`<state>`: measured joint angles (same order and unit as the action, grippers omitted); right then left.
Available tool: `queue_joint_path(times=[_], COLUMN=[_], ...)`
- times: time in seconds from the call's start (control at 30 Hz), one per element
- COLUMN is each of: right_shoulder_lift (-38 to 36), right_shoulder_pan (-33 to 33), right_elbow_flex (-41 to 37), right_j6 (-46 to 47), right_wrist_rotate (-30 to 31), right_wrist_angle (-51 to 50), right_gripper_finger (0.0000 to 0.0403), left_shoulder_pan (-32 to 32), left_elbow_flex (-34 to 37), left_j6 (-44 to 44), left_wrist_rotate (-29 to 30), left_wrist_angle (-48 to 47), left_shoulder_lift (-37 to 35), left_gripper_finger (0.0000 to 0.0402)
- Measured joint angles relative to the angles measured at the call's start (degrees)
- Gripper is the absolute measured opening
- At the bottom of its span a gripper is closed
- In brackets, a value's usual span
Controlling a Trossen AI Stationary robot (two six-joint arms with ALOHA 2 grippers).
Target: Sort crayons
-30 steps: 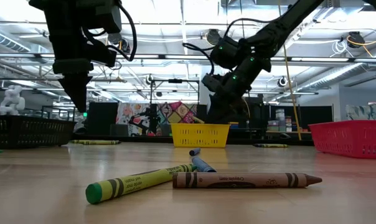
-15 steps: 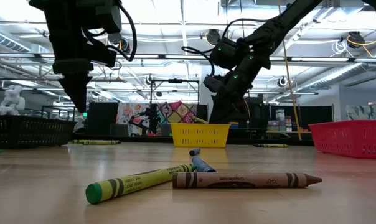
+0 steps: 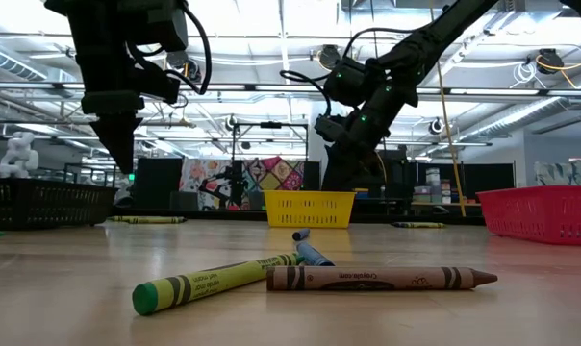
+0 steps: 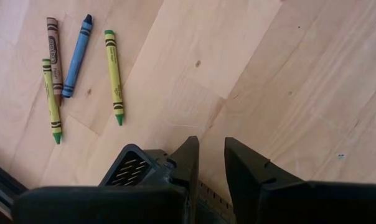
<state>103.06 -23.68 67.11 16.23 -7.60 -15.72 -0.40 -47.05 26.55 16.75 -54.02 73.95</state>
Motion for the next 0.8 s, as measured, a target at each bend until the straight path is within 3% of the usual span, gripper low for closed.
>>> queue_joint_path(times=[0.33, 0.53, 0.8], right_shoulder_lift=[-0.4, -0.4, -0.4], right_shoulder_pan=[0.0, 0.1, 0.2], right_elbow_flex=[1.1, 6.3, 14.3], right_j6=[-1.5, -8.0, -11.6], right_wrist_rotate=[0.2, 0.2, 0.2], right_wrist_angle=[0.7, -0.2, -14.7], right_gripper_finger=[0.0070, 0.0071, 0.0071], left_shoulder_pan=[0.0, 0.0, -0.4], left_elbow_flex=[0.0, 0.0, 0.0], left_j6=[0.0, 1.1, 7.6], left_wrist_rotate=[-0.3, -4.2, -7.8], left_wrist_angle=[0.0, 0.0, 0.2], left_shoulder_lift=[0.0, 0.0, 0.0], left_gripper_finger=[0.0070, 0.0070, 0.0070])
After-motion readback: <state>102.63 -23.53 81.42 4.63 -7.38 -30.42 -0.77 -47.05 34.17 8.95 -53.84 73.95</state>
